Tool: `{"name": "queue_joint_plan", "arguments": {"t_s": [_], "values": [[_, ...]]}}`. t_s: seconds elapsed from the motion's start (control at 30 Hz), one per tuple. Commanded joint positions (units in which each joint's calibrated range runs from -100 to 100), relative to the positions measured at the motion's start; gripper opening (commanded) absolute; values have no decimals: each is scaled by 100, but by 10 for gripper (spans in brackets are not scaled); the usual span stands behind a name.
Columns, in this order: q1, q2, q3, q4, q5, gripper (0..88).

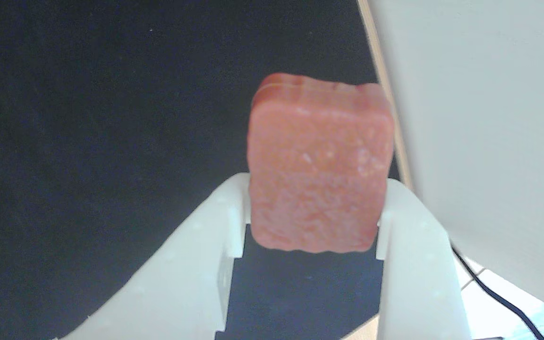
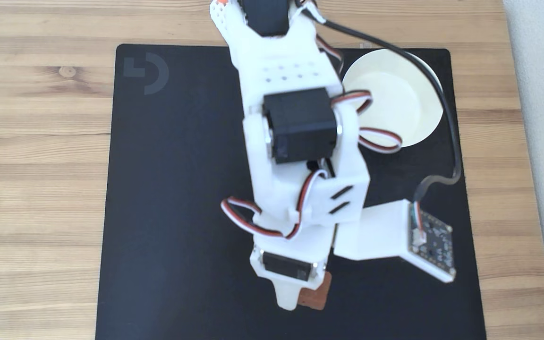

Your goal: Pick up the toy and place it on the plate

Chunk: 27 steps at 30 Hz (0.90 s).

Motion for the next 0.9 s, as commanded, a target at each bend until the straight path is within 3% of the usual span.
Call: {"name": "queue_joint_plan", "arguments": {"t_s": [0.0, 0.43, 0.63, 0.87], "values": [[-246, -1509, 1608, -825, -35, 29], [-1392, -3709, 5448, -2798, -40, 30], [-2496, -4535, 7115, -4035, -426, 30], [-3416, -5293, 8377, -4449, -682, 26]]}}
